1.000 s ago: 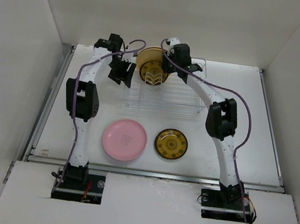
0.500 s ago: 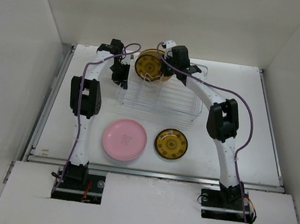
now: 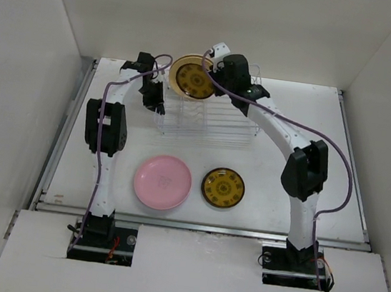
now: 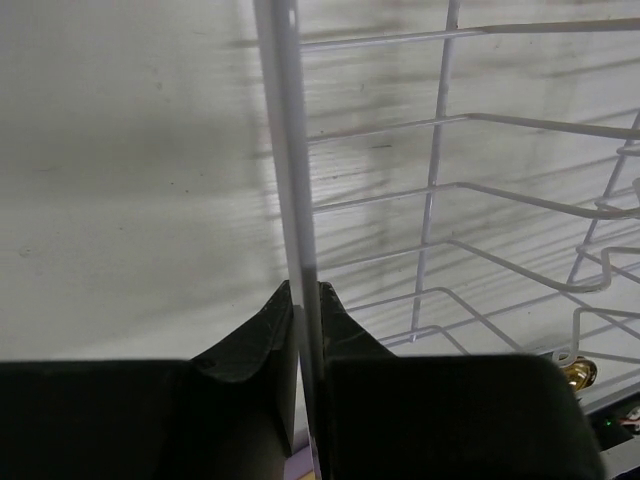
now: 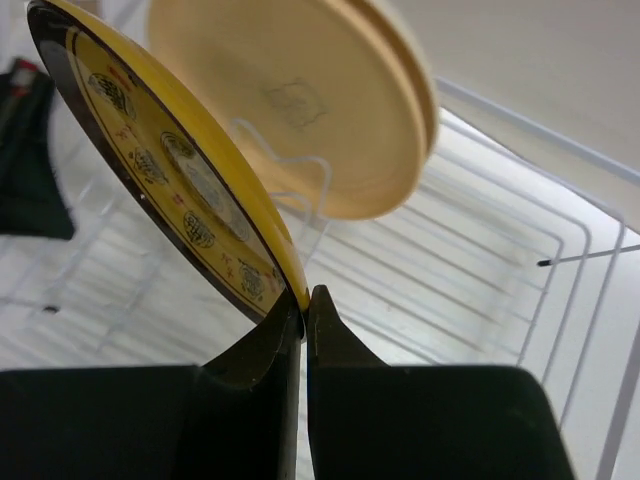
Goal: Unload the plates from the dish rack
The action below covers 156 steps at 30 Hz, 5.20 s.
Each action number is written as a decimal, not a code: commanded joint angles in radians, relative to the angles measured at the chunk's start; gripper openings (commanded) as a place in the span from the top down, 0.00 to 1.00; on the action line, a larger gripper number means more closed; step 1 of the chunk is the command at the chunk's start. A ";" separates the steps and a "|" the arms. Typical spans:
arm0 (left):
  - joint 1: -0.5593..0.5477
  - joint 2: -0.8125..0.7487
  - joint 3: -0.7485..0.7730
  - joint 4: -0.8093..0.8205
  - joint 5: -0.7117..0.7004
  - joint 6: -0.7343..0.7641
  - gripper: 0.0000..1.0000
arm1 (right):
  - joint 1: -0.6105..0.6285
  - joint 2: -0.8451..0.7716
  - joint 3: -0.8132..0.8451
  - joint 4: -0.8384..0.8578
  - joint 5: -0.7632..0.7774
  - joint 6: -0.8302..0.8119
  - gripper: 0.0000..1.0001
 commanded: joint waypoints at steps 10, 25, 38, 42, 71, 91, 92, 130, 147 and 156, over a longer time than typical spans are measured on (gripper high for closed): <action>-0.008 -0.015 0.239 -0.091 0.053 0.214 1.00 | -0.071 -0.332 -0.205 -0.324 -0.500 0.213 1.00; -0.026 -0.044 0.147 -0.102 0.068 0.148 1.00 | -0.179 -0.563 -0.938 -0.390 -0.594 0.371 1.00; -0.026 -0.075 0.125 -0.102 0.035 0.148 0.61 | -0.179 -0.610 -0.843 -0.459 -0.433 0.414 0.25; -0.026 -0.102 0.166 -0.086 -0.031 0.203 0.58 | -0.179 -0.620 -0.653 -0.487 -0.306 0.467 0.16; -0.179 -0.018 0.223 0.501 -0.301 0.570 0.60 | -0.326 -0.068 -0.138 -0.279 0.001 0.529 0.14; -0.170 -0.033 0.240 0.463 -0.351 0.560 1.00 | -0.326 -0.078 -0.247 -0.221 -0.080 0.529 0.30; -0.158 -0.033 0.258 0.445 -0.351 0.560 1.00 | -0.326 -0.078 -0.256 -0.212 -0.080 0.529 0.32; 0.014 -0.414 0.305 -0.230 0.085 0.659 1.00 | -0.326 -0.216 -0.275 -0.194 -0.111 0.474 0.31; -0.110 -0.535 -0.307 -0.760 -0.067 1.121 1.00 | -0.224 0.119 0.306 -0.169 -0.331 0.308 0.19; -0.158 -0.368 -0.392 -0.700 -0.087 1.003 1.00 | -0.148 0.322 0.397 0.028 -0.252 0.245 0.22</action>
